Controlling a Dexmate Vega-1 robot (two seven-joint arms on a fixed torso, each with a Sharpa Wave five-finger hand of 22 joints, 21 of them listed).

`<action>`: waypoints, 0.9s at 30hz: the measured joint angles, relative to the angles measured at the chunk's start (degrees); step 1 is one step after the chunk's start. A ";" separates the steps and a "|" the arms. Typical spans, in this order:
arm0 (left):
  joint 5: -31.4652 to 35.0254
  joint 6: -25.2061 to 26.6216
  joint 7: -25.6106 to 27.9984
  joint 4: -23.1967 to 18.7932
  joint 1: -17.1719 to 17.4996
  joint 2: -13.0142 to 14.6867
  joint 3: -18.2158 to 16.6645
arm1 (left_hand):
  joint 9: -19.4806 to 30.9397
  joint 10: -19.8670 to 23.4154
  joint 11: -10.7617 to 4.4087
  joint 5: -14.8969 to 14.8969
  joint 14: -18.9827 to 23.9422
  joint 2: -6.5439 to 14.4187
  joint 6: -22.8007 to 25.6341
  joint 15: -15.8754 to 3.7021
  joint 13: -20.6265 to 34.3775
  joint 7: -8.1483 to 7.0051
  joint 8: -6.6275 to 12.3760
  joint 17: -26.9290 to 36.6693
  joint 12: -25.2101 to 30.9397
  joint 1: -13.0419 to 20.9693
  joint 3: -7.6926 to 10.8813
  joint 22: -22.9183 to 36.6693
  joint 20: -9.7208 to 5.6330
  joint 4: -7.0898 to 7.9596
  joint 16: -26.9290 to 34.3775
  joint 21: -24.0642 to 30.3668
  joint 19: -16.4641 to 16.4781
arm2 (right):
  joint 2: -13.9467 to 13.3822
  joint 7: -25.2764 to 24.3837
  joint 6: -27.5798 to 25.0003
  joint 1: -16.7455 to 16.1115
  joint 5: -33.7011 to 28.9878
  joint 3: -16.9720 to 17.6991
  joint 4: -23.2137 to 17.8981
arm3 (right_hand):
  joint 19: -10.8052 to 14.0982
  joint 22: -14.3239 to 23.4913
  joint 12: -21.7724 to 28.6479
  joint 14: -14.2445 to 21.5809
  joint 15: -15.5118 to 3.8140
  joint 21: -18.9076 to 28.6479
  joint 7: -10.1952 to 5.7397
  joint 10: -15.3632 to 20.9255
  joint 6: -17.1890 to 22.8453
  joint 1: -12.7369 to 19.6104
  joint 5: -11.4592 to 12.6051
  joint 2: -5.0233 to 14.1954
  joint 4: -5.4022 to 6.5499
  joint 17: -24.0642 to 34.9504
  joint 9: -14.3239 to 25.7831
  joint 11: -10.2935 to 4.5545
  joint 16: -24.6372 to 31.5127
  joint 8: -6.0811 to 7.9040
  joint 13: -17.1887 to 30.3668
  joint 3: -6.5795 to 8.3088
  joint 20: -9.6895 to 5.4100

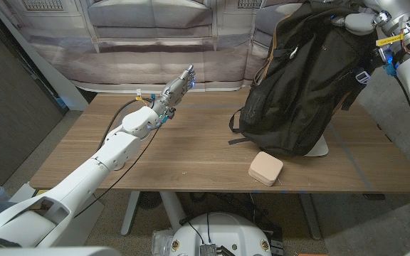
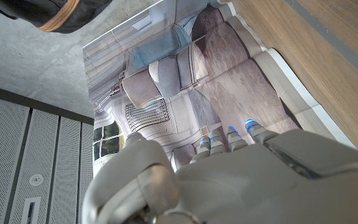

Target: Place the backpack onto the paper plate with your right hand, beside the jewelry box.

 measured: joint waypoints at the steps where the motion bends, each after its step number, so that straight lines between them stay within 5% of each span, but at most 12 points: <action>1: 0.03 0.05 0.02 -0.06 -0.04 -0.03 0.09 | 0.00 0.00 0.00 0.00 0.00 0.00 0.00 0.00 0.00 0.00 0.00 0.00 0.00 0.00 0.00 0.00 0.00 0.00 0.00 0.00 0.00 | 0.15 0.30 0.14 -0.11 -0.09 0.16 -0.04 | 0.00 0.00 0.00 0.00 0.00 0.09 0.00 0.08 0.00 0.00 0.00 0.00 0.00 0.00 0.00 0.08 0.00 0.00 0.07 0.00 0.00; 12: 0.53 0.16 0.47 -0.56 -0.11 -0.36 0.42 | 0.00 0.00 0.00 0.00 0.00 0.00 0.00 0.00 0.00 0.00 0.00 0.00 0.00 0.00 0.00 0.00 0.00 0.00 0.00 0.00 0.00 | 3.28 2.39 0.73 -2.28 -1.03 3.00 -0.73 | -0.20 -0.53 -0.24 -0.31 -0.31 0.22 0.00 0.08 0.00 0.01 -0.04 0.00 0.00 0.27 0.21 0.08 0.00 -0.33 0.33 0.00 0.21; 27: 0.69 0.16 1.30 -1.97 0.88 0.21 0.07 | 0.00 0.00 0.00 0.00 0.00 0.00 0.00 0.00 0.00 0.00 0.00 0.00 0.00 0.00 -0.23 0.00 0.00 -0.24 0.00 0.00 0.00 | 4.26 3.12 1.67 -2.04 -2.45 2.38 0.91 | -0.51 -1.06 -0.67 -0.31 -0.31 0.66 0.00 0.30 -0.01 0.52 -0.26 0.56 -0.01 0.04 0.27 -0.15 -0.06 -0.33 0.61 -0.16 -0.11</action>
